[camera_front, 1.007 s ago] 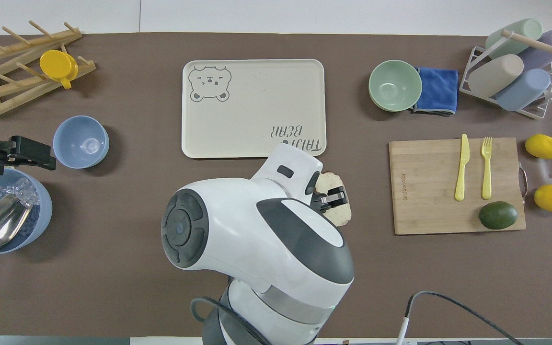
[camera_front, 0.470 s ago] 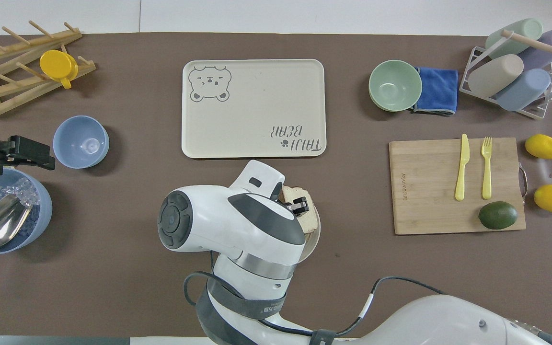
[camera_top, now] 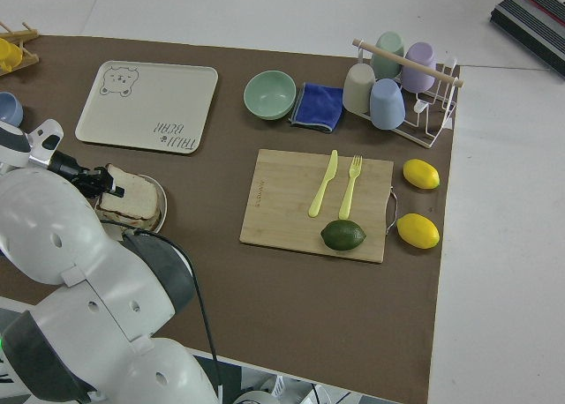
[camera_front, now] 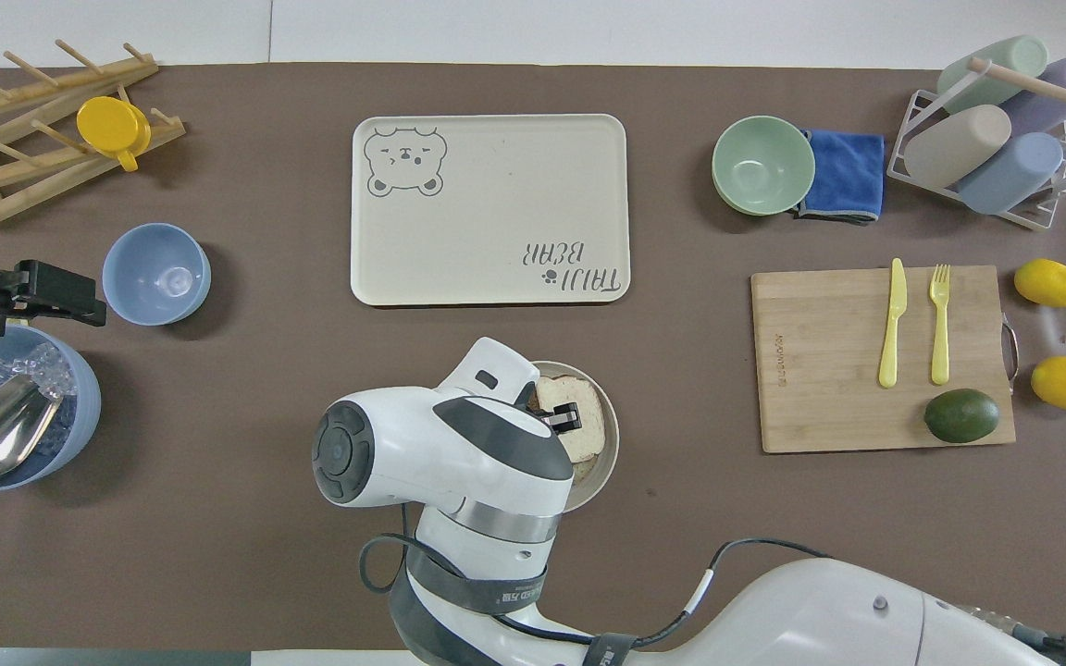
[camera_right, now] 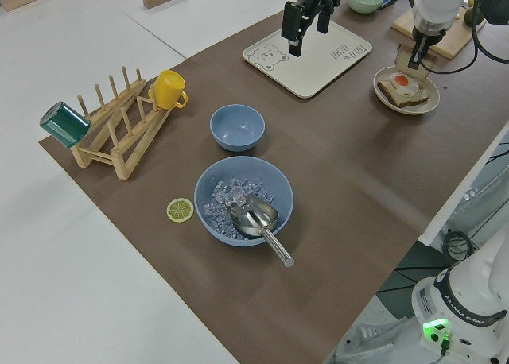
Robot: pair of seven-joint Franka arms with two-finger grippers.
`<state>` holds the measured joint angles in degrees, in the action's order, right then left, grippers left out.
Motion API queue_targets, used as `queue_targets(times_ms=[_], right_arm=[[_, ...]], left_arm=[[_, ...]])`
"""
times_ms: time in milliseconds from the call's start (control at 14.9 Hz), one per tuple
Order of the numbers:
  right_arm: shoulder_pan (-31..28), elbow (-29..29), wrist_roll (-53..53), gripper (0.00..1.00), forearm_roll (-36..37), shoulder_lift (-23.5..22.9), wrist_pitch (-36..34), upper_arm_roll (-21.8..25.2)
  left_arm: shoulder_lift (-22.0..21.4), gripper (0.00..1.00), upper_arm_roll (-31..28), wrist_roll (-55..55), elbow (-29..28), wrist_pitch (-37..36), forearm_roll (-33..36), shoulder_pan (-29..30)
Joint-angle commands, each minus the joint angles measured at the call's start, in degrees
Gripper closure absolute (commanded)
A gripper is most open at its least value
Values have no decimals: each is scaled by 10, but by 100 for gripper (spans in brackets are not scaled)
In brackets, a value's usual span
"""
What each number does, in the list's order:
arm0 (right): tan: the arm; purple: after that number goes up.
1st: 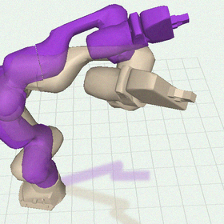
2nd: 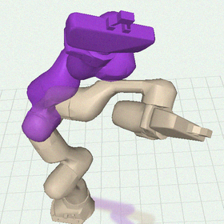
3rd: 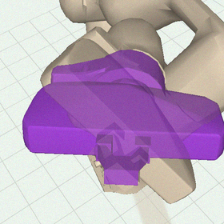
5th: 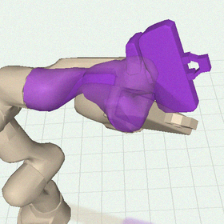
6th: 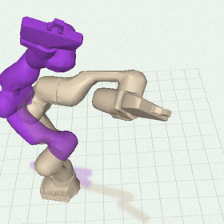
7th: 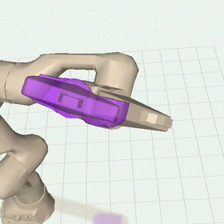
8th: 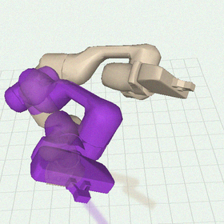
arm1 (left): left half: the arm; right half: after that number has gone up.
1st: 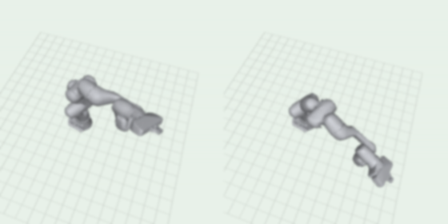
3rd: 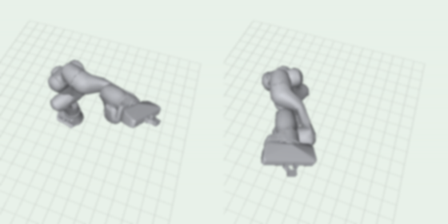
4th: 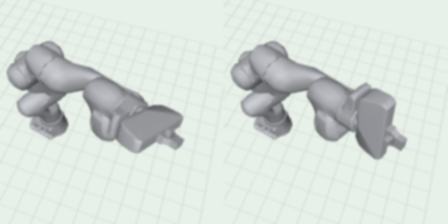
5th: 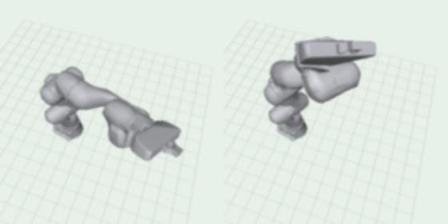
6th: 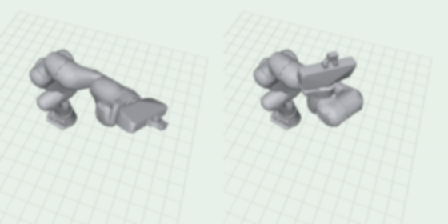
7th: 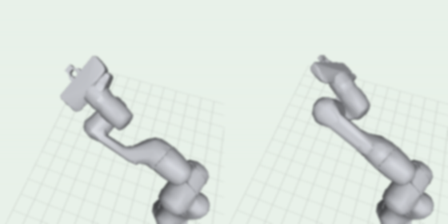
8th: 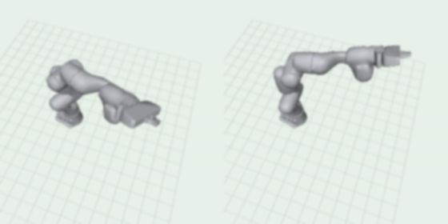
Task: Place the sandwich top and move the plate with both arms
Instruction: 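Carry the bread over the plate and lower it onto the egg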
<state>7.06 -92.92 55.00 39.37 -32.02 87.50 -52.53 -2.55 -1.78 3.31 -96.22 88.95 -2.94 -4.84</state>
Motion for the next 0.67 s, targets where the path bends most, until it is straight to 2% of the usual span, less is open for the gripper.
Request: queue_targets(times_ms=[0,470,604], right_arm=[[-9,-20,16,100,12,1,23,-4],[-13,-29,19,100,5,-1,67,-5],[-16,-33,19,79,4,-1,79,-6]], left_arm=[[-9,0,4,-1,-10,14,10,8],[-9,0,4,-4,-10,20,10,17],[-9,0,4,-3,-10,21,10,17]])
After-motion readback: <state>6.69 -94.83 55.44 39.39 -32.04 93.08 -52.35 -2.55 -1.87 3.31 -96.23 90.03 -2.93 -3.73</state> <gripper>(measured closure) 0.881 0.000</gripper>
